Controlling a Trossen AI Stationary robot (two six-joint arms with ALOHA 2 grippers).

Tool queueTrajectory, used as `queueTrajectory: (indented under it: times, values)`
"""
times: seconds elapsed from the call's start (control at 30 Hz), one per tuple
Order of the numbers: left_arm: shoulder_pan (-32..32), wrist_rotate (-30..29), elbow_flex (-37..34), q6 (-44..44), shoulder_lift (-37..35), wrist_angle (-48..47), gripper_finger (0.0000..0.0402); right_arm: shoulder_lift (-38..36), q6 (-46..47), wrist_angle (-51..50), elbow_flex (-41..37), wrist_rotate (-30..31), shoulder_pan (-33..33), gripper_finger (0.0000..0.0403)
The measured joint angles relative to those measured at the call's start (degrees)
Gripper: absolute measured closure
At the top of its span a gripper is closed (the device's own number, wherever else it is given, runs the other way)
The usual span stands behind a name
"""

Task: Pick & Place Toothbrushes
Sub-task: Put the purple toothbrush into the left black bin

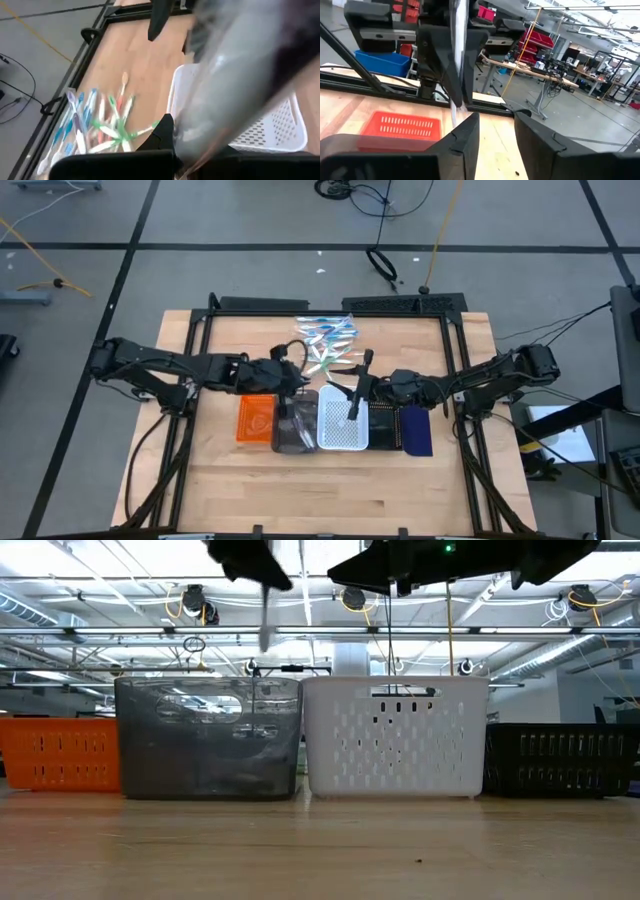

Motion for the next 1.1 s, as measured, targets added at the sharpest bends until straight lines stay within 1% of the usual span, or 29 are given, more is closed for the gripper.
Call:
queueTrajectory:
  times: [0.07,0.13,0.2,0.3,0.33,0.43,0.5,0.6,0.63,0.7,0.9,1.03,1.1]
  values:
    - [-0.3,0.0,0.2,-0.3,0.9,-0.2,0.0400,0.0,0.0,-0.1,0.0,0.0,0.0,0.0285]
    - [-0.8,0.1,0.1,-1.0,1.6,-3.0,0.0400,0.0,0.0,-0.2,0.0,0.0,0.0,0.0286]
    - [-1.2,0.3,0.2,-1.2,3.2,-2.2,0.0400,0.0,0.0,-0.5,0.0,0.0,0.0,0.0286]
    - [-2.2,1.5,0.0,-1.4,4.6,-5.9,0.0400,0.0,-0.1,-0.9,0.0,0.1,0.0,0.0284]
    - [-2.3,2.2,0.2,-1.3,5.3,-5.0,0.0400,0.0,-0.3,-1.2,0.0,0.1,0.0,0.0284]
    - [-3.1,2.8,0.1,-1.2,6.9,-7.4,0.0398,0.0,-1.0,-1.5,-0.1,0.1,0.0,0.0286]
    - [-3.4,2.9,0.2,-1.3,8.1,-6.4,0.0397,0.0,-1.1,-1.7,-0.1,0.1,-0.1,0.0288]
    - [-4.2,3.6,0.1,-1.9,10.0,-8.2,0.0400,0.0,-1.1,-2.4,-0.1,0.2,-0.1,0.0288]
    - [-4.3,3.9,0.2,-1.8,10.5,-7.6,0.0399,0.0,-1.1,-2.6,-0.1,0.2,-0.1,0.0287]
    - [-4.7,4.2,0.1,-1.8,11.9,-8.4,0.0394,0.0,-1.1,-2.8,-0.1,0.1,-0.1,0.0286]
    - [-4.6,3.4,0.1,-1.4,15.5,-10.2,0.0388,0.0,-1.1,-3.3,-0.1,0.1,-0.4,0.0288]
    - [-4.6,2.6,0.1,-1.0,16.0,-11.2,0.0391,0.0,-1.1,-3.2,-0.1,0.1,-0.4,0.0287]
    - [-4.6,1.9,0.2,-1.1,16.2,-11.3,0.0385,0.0,-1.1,-3.2,-0.1,0.1,-0.4,0.0287]
